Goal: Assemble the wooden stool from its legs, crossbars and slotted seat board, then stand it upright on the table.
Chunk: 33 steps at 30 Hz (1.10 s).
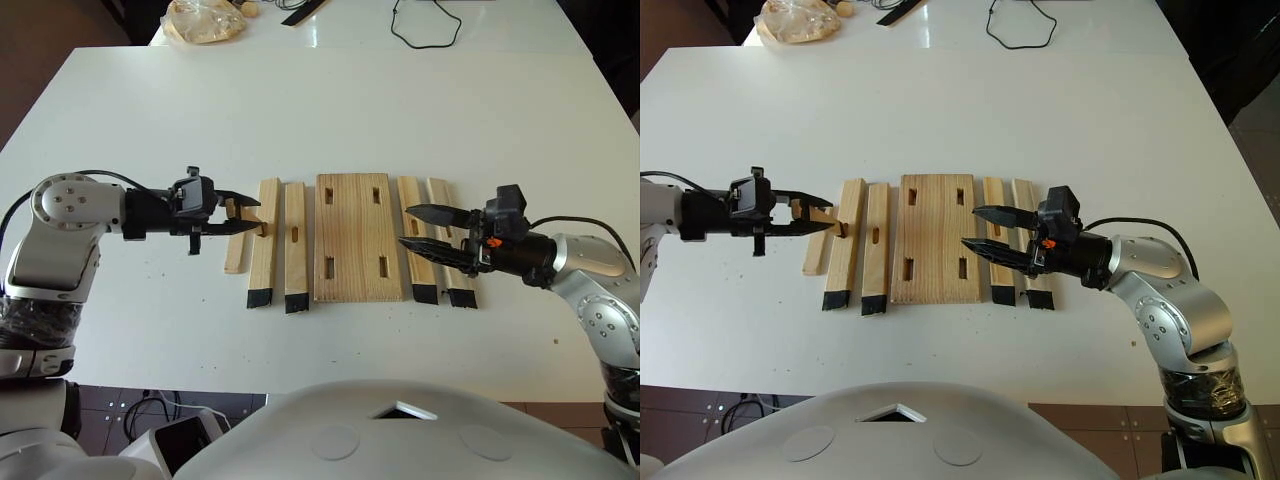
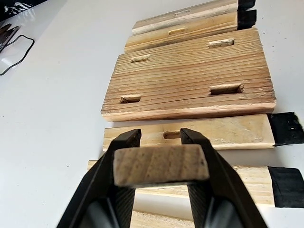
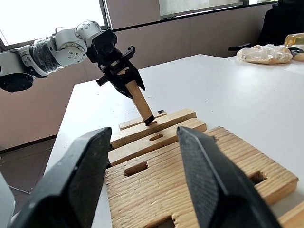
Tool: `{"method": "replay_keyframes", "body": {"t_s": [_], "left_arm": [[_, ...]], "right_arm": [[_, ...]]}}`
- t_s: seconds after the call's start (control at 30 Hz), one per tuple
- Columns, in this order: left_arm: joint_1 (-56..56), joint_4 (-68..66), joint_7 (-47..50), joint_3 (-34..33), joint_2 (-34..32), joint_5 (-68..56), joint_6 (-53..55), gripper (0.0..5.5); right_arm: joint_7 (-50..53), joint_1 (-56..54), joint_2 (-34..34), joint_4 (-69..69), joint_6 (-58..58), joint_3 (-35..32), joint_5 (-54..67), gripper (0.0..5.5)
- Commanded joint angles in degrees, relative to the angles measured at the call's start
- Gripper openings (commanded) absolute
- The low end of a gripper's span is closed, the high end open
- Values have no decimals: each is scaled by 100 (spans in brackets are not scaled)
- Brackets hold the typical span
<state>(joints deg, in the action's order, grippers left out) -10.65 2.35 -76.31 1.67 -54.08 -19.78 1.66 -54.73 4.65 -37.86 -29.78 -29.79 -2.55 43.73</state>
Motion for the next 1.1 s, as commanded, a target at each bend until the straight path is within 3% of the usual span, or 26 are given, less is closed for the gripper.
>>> {"method": "replay_keyframes", "body": {"t_s": [0.03, 1.1], "left_arm": [[-75, -324, -317, 361, -25, 178, 256, 132], [-505, -687, -570, 250, -163, 259, -82, 132]], "right_arm": [[4, -12, -23, 10, 33, 34, -99, 253], [-42, 161, -19, 69, 223, 131, -403, 253]]}}
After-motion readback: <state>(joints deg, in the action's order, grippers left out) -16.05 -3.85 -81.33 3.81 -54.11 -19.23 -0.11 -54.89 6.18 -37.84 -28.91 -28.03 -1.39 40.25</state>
